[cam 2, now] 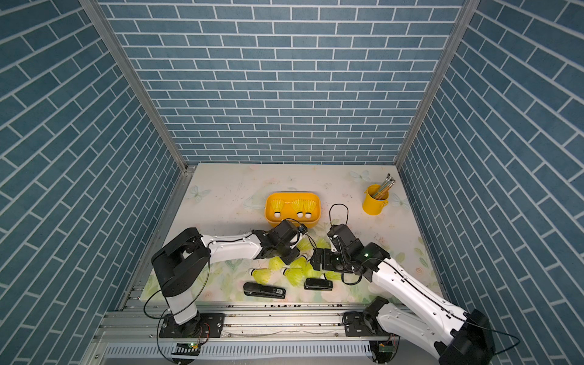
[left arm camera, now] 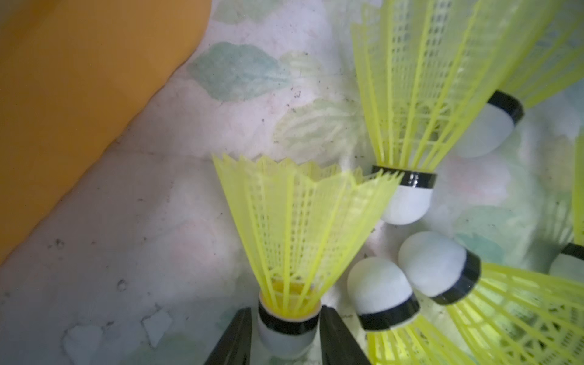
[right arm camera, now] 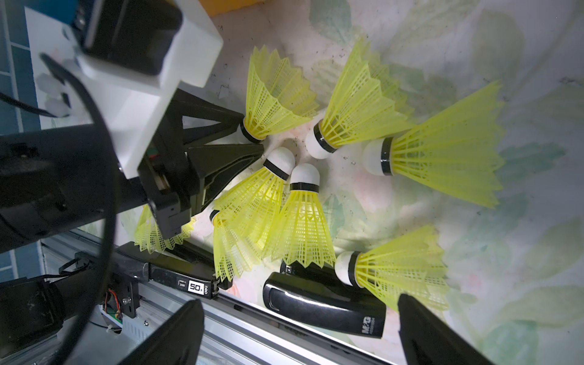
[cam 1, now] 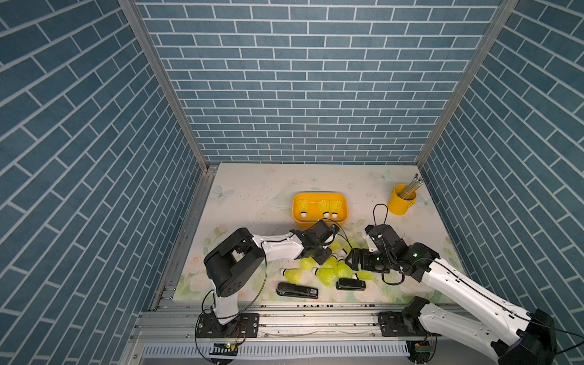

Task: Put the shuttlecocks into the storage box
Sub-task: Pick up the shuttlecock at the center of the board.

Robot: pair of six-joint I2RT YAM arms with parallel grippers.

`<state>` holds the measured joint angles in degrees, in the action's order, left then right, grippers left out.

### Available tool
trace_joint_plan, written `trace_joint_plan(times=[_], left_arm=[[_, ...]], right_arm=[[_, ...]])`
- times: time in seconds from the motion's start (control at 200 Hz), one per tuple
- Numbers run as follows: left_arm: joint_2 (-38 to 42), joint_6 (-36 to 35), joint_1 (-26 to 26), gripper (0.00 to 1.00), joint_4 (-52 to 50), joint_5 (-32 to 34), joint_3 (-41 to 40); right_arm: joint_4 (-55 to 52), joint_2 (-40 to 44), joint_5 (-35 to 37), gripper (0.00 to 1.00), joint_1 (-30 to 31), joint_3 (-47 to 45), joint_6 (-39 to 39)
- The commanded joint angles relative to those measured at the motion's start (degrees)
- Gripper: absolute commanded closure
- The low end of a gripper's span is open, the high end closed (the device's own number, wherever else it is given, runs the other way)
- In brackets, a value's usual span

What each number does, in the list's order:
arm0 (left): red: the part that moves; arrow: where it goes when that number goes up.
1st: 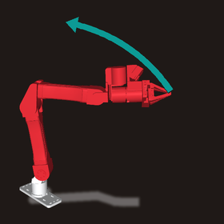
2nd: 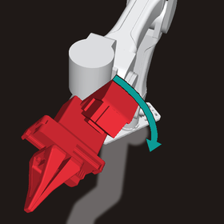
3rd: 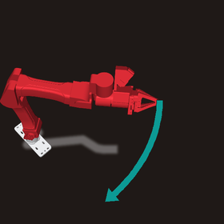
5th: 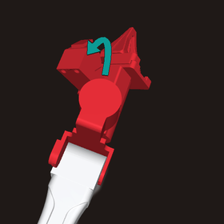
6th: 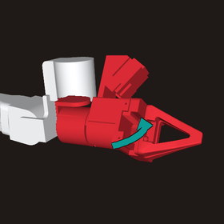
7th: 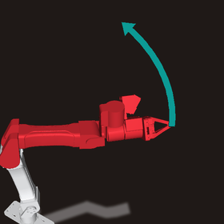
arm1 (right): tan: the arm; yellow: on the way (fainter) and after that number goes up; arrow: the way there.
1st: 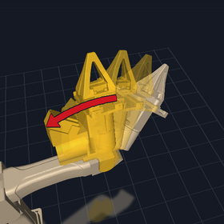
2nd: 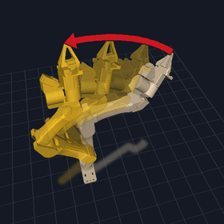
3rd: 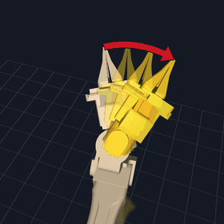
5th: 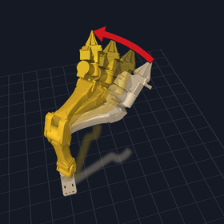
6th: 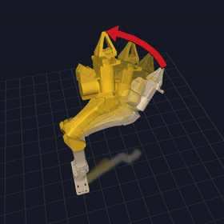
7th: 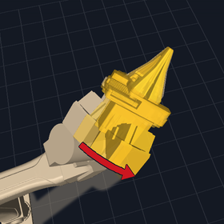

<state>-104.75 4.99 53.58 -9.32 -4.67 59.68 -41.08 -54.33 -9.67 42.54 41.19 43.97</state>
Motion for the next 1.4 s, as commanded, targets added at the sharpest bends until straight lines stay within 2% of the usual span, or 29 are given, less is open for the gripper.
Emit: trace_joint_plan(times=[0.0, 0.09, 0.275, 0.59, 0.795, 0.98, 1.22, 1.395], left_arm=[[-0.96, -0.95, 0.66, 0.59, -0.05, 1.04, 1.92], [-1.41, -0.99, 0.81, 0.61, -0.04, 1.11, 2.19], [-1.99, -1.39, 1.00, 0.73, -0.76, 1.41, 2.54], [-1.73, -1.74, 1.19, 0.85, -1.31, 2.39, 2.18], [-1.56, -1.91, 1.35, 0.82, -1.61, 3.25, 1.73], [-2.26, -2.53, 1.59, 0.66, -2.85, 4.65, 1.92], [-3.04, -3.22, 1.77, 0.61, -3.25, 4.84, 2.32], [-4.06, -4.10, 2.05, 0.65, -4.31, 5.56, 2.99]], right_arm=[[0.82, 0.18, 0.55, 0.02, -0.18, -0.12, 1.91], [1.09, 0.18, 0.51, 0.02, -0.18, -0.23, 2.01], [1.17, 0.27, 0.47, 0.03, -0.18, -0.30, 2.09], [1.90, -0.08, 0.39, 0.03, -0.18, -0.41, 2.18], [2.13, -0.25, 0.27, 0.03, -0.18, -0.47, 2.09], [2.08, -0.34, 0.35, 0.03, -0.18, -0.41, 2.09], [2.21, -0.52, 0.36, 0.03, -0.28, -0.30, 2.00], [2.33, -0.74, 0.34, 0.03, -0.32, -0.32, 2.00]])
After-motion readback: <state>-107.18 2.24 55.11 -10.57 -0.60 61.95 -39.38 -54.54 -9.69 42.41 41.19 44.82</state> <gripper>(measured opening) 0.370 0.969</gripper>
